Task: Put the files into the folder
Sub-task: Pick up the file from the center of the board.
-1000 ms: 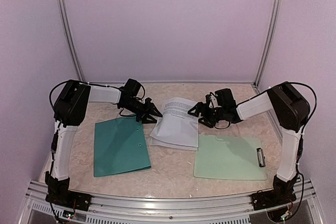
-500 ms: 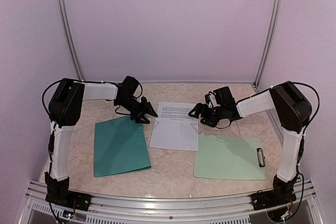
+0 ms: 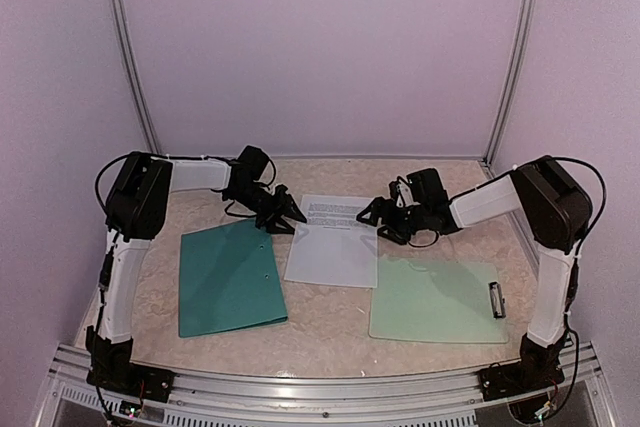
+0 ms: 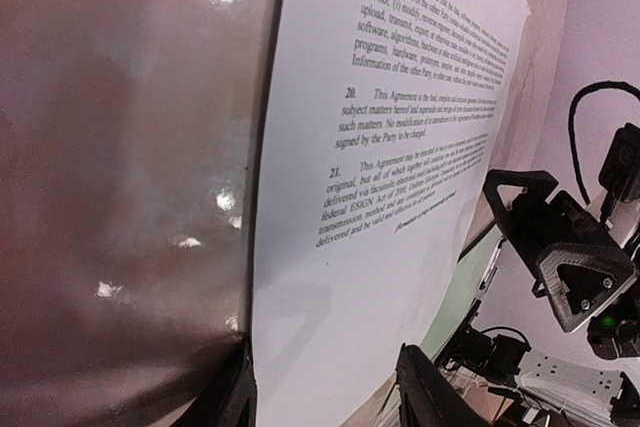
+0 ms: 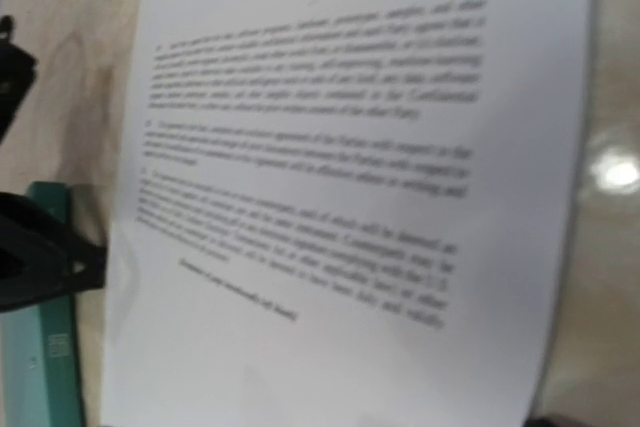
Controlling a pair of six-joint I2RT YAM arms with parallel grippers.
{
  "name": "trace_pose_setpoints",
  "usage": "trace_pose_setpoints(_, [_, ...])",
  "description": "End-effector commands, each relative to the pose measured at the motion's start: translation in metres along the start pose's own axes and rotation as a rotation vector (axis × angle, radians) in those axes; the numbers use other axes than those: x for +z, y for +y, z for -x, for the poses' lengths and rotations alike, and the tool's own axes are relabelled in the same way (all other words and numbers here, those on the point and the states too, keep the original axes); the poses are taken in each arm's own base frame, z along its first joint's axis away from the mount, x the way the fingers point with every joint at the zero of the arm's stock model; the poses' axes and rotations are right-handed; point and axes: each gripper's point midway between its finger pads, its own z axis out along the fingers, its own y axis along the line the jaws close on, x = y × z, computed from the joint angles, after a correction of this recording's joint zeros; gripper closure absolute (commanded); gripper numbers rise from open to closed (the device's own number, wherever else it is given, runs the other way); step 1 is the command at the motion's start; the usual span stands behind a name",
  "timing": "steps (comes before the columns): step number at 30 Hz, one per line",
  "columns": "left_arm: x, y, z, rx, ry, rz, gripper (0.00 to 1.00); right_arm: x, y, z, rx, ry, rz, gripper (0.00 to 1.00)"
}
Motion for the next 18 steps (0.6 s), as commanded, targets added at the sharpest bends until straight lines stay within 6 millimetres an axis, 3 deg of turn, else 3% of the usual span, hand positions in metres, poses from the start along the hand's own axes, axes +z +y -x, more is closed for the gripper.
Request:
trace_pose_setpoints(1, [0.027,0.045,-0.020,-0.109,0.044,0.068,0.54,0.014,-0.029,-0.052,0.119,0.137,-0.054,0.15])
trace_pose_setpoints(18, [0.022,0.037,-0.028,-0.099,0.002,0.050,0.55,0.000,-0.008,-0.043,0.209,0.083,0.026,0.18])
